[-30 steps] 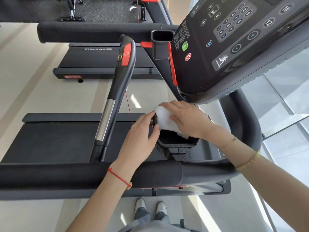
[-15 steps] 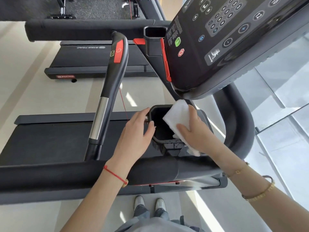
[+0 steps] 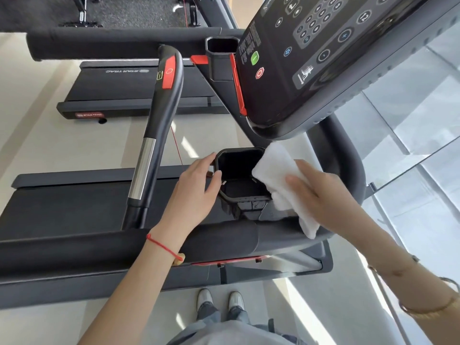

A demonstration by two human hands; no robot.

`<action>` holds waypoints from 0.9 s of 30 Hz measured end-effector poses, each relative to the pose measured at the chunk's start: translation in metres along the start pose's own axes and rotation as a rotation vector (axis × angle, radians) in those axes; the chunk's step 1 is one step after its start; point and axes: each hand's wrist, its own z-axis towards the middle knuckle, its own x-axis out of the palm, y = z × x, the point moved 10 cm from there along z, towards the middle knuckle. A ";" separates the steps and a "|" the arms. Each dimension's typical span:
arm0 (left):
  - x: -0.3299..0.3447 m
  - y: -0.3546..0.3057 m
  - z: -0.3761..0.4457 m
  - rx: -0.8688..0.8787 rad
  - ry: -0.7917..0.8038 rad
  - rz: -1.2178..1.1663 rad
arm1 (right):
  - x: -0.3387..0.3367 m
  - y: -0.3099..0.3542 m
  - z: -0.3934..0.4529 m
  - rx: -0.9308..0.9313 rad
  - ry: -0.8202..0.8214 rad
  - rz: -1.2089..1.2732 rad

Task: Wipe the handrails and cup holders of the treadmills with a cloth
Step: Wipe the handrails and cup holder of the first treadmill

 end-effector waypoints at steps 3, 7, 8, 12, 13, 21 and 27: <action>-0.001 0.001 0.000 0.003 0.003 -0.026 | 0.012 0.026 -0.019 -0.228 0.153 -0.068; -0.002 0.002 0.002 -0.001 -0.013 -0.061 | 0.048 0.050 -0.019 -0.450 0.323 -0.222; -0.002 0.002 0.002 -0.002 -0.019 -0.069 | 0.056 0.057 -0.013 -0.477 0.337 -0.237; -0.003 0.004 0.002 -0.015 -0.032 -0.095 | 0.071 0.064 0.005 -0.458 0.337 -0.258; -0.003 0.004 0.002 -0.014 -0.033 -0.102 | 0.068 0.061 0.002 -0.465 0.328 -0.262; -0.004 0.001 0.004 0.009 -0.051 -0.118 | 0.054 0.058 -0.011 -0.587 0.336 -0.239; -0.006 0.004 0.004 -0.020 -0.068 -0.115 | 0.077 0.067 0.003 -0.550 0.300 -0.337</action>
